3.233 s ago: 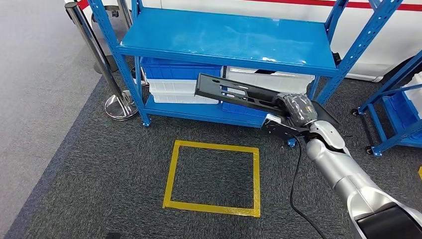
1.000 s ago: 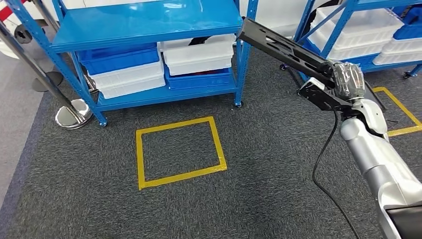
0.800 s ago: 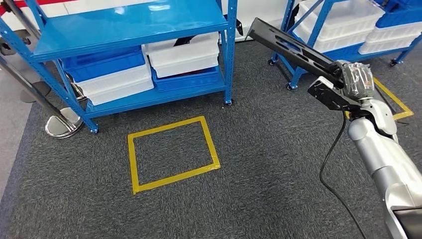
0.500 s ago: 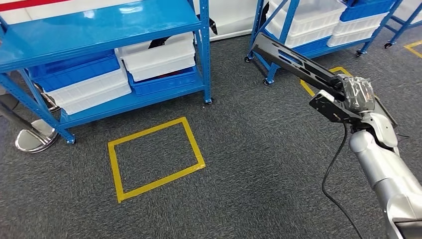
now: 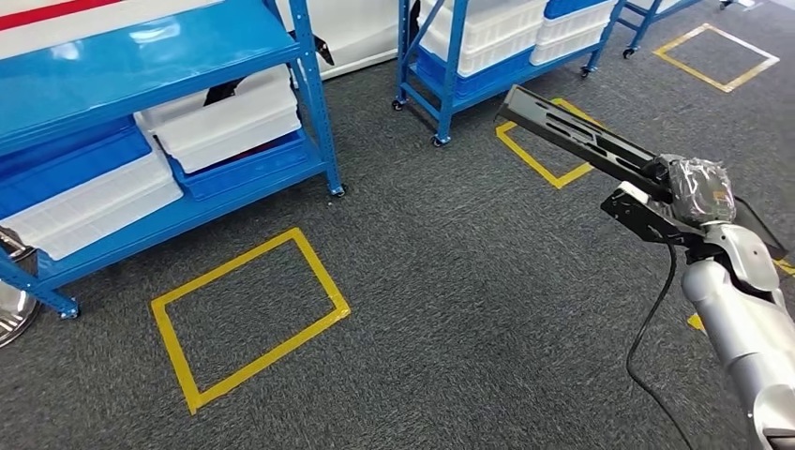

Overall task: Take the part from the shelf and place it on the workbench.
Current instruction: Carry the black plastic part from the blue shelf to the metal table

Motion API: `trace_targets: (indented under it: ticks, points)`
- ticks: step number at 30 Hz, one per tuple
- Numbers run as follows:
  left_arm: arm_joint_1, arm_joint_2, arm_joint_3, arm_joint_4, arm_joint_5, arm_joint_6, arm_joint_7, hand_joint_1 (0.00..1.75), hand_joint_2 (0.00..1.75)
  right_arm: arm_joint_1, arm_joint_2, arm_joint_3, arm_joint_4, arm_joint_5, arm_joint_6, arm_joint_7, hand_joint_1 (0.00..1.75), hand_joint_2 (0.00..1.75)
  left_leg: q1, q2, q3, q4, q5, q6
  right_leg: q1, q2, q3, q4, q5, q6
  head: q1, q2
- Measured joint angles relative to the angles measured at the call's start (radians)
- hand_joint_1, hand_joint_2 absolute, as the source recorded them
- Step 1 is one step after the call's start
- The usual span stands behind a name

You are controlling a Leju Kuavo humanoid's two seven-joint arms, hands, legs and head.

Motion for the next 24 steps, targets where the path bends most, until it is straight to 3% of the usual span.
trace_targets:
  ticks: [1,3,4,6,8,10,11,13,14,16,17,19,21,23,24]
  points:
    - [-0.001,0.0,0.0,0.0,0.001,0.0,0.003,0.0,1.75,-0.015,0.004,0.001,0.012,0.019,0.004,0.011,1.75,1.75,-0.004,0.012,0.0,0.005,-0.005,-0.007,0.003,-0.007,0.006,-0.016,0.0,-0.007,0.0,0.0]
    - [-0.004,0.0,-0.003,0.0,0.002,-0.002,0.007,0.0,1.75,-0.043,0.01,0.005,0.041,0.051,0.009,0.033,1.75,1.75,-0.006,0.034,0.002,0.008,-0.009,-0.017,0.005,0.016,-0.001,-0.012,0.003,-0.025,0.0,0.0]
    - [-0.006,-0.001,-0.005,0.0,0.0,-0.004,0.008,0.0,1.75,-0.054,0.012,0.007,0.056,0.064,0.012,0.043,1.75,1.75,-0.003,0.028,0.002,0.013,-0.015,-0.023,0.005,0.027,-0.003,-0.013,0.004,-0.032,-0.001,0.0]
    - [-0.006,-0.002,-0.01,0.0,-0.004,-0.012,0.008,0.0,1.75,-0.077,0.015,0.009,0.081,0.08,0.015,0.056,1.75,1.75,0.004,-0.019,-0.019,0.064,-0.056,-0.032,0.004,0.046,-0.007,-0.015,0.009,-0.046,-0.001,0.0]
    - [-0.004,-0.003,-0.016,0.0,-0.008,-0.019,0.008,0.0,1.75,-0.097,0.021,0.011,0.101,0.093,0.015,0.061,1.75,1.75,0.008,-0.072,-0.075,0.193,-0.127,-0.033,0.007,0.067,-0.011,-0.015,0.013,-0.054,-0.001,0.0]
    - [-0.003,-0.002,-0.021,0.0,-0.009,-0.023,0.007,0.0,1.75,-0.108,0.028,0.016,0.122,0.107,0.014,0.065,1.75,1.75,0.007,-0.085,-0.126,0.303,-0.16,-0.028,0.015,0.094,-0.013,-0.015,0.015,-0.059,-0.001,0.0]
    - [-0.003,-0.002,-0.022,0.0,-0.01,-0.025,0.007,0.0,1.75,-0.112,0.029,0.019,0.132,0.112,0.014,0.066,1.75,1.75,0.005,-0.087,-0.13,0.307,-0.147,-0.023,0.019,0.108,-0.013,-0.014,0.016,-0.06,-0.001,0.0]
    - [-0.003,-0.002,-0.024,0.0,-0.013,-0.029,0.005,0.0,1.75,-0.119,0.032,0.023,0.146,0.118,0.014,0.069,1.75,1.75,0.0,-0.106,-0.089,0.205,-0.076,-0.005,0.025,0.136,-0.012,-0.014,0.017,-0.062,-0.001,0.0]
    - [-0.003,-0.001,-0.024,0.0,-0.014,-0.031,0.005,0.0,1.75,-0.124,0.035,0.025,0.152,0.119,0.014,0.07,1.75,1.75,-0.001,-0.131,-0.06,0.14,-0.044,0.008,0.026,0.148,-0.013,-0.014,0.019,-0.061,-0.001,0.0]
    - [-0.004,0.002,-0.025,0.0,-0.016,-0.035,0.003,0.0,1.75,-0.136,0.042,0.028,0.165,0.122,0.014,0.072,1.75,1.75,-0.004,-0.172,-0.024,0.053,-0.008,0.024,0.021,0.174,-0.017,-0.015,0.025,-0.054,-0.001,0.0]
    - [-0.004,0.004,-0.026,0.0,-0.017,-0.036,0.003,0.0,1.75,-0.141,0.045,0.029,0.172,0.125,0.014,0.074,1.75,1.75,-0.005,-0.177,-0.018,0.04,-0.009,0.028,0.016,0.188,-0.021,-0.017,0.029,-0.048,-0.001,0.0]
    - [-0.008,0.003,-0.029,0.0,-0.018,-0.039,0.002,0.0,1.75,-0.144,0.047,0.032,0.183,0.131,0.013,0.077,1.75,1.75,-0.006,-0.153,-0.005,0.012,-0.002,0.029,0.009,0.207,-0.026,-0.024,0.038,-0.033,-0.001,0.0]
    - [-0.011,0.002,-0.034,0.0,-0.021,-0.043,0.003,0.0,1.75,-0.158,0.046,0.035,0.197,0.138,0.013,0.078,1.75,1.75,-0.002,-0.125,0.009,-0.024,0.013,0.031,0.014,0.166,-0.043,0.001,0.019,-0.024,0.0,0.0]
    - [-0.01,0.002,-0.039,0.0,-0.023,-0.047,0.003,0.0,1.75,-0.184,0.047,0.038,0.213,0.142,0.016,0.079,1.75,1.75,-0.002,-0.097,0.012,-0.039,0.021,0.032,0.016,0.1,-0.091,0.101,-0.038,-0.017,0.0,0.0]
    - [-0.009,0.002,-0.041,0.0,-0.023,-0.048,0.003,0.0,1.75,-0.193,0.049,0.039,0.221,0.144,0.019,0.079,1.75,1.75,-0.003,-0.083,0.012,-0.037,0.021,0.031,0.013,0.085,-0.12,0.164,-0.064,-0.012,0.0,0.0]
